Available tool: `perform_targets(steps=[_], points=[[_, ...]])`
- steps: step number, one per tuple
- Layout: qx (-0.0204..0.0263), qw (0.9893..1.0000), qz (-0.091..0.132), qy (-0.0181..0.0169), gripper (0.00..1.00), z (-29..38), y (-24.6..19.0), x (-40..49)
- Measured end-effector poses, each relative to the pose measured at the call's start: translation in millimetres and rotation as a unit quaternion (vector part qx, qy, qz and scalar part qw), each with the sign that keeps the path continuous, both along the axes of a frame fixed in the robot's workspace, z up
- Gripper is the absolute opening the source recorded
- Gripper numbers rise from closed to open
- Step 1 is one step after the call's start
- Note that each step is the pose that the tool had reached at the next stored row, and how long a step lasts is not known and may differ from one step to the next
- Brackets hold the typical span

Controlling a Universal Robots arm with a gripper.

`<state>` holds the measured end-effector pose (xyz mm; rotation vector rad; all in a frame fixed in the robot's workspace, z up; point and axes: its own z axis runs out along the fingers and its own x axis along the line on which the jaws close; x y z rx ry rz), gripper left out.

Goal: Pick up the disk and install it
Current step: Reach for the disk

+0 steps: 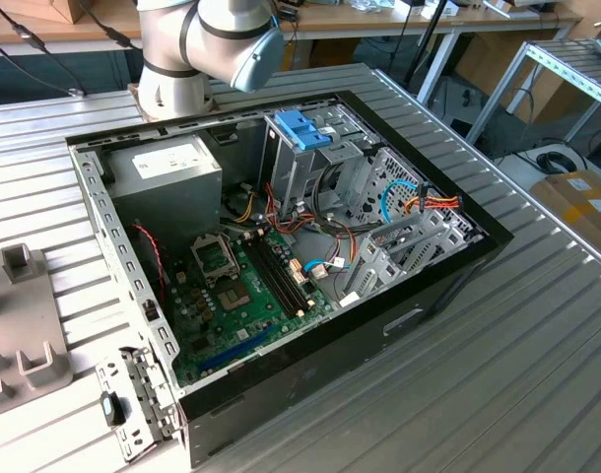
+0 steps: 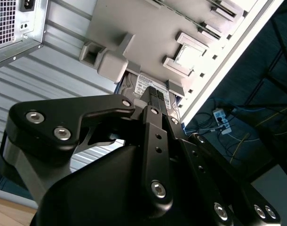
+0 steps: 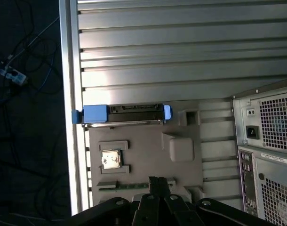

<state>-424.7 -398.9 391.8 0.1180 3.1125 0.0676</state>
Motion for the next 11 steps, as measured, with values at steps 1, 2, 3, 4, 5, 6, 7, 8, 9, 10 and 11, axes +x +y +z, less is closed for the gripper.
perform_targets(steps=[1, 2, 3, 4, 5, 6, 7, 8, 9, 10, 11], points=[[0.0, 1.0, 0.0, 0.0, 0.1, 0.0, 0.0, -1.2], [0.0, 1.0, 0.0, 0.0, 0.1, -0.1, 0.0, -2.0], [0.0, 1.0, 0.0, 0.0, 0.1, -0.1, 0.0, -3.1], [0.0, 1.0, 0.0, 0.0, 0.1, -0.1, 0.0, -3.8], [0.0, 1.0, 0.0, 0.0, 0.1, -0.2, 0.0, -4.6], [0.0, 1.0, 0.0, 0.0, 0.1, -0.2, 0.0, -5.4], [0.0, 1.0, 0.0, 0.0, 0.1, -0.2, 0.0, -6.4], [0.0, 1.0, 0.0, 0.0, 0.1, -0.3, 0.0, -7.4], [0.0, 1.0, 0.0, 0.0, 0.1, -0.4, 0.0, -8.4], [0.0, 1.0, 0.0, 0.0, 0.1, -0.4, 0.0, -9.5], [0.0, 1.0, 0.0, 0.0, 0.1, -0.5, 0.0, -10.6]])
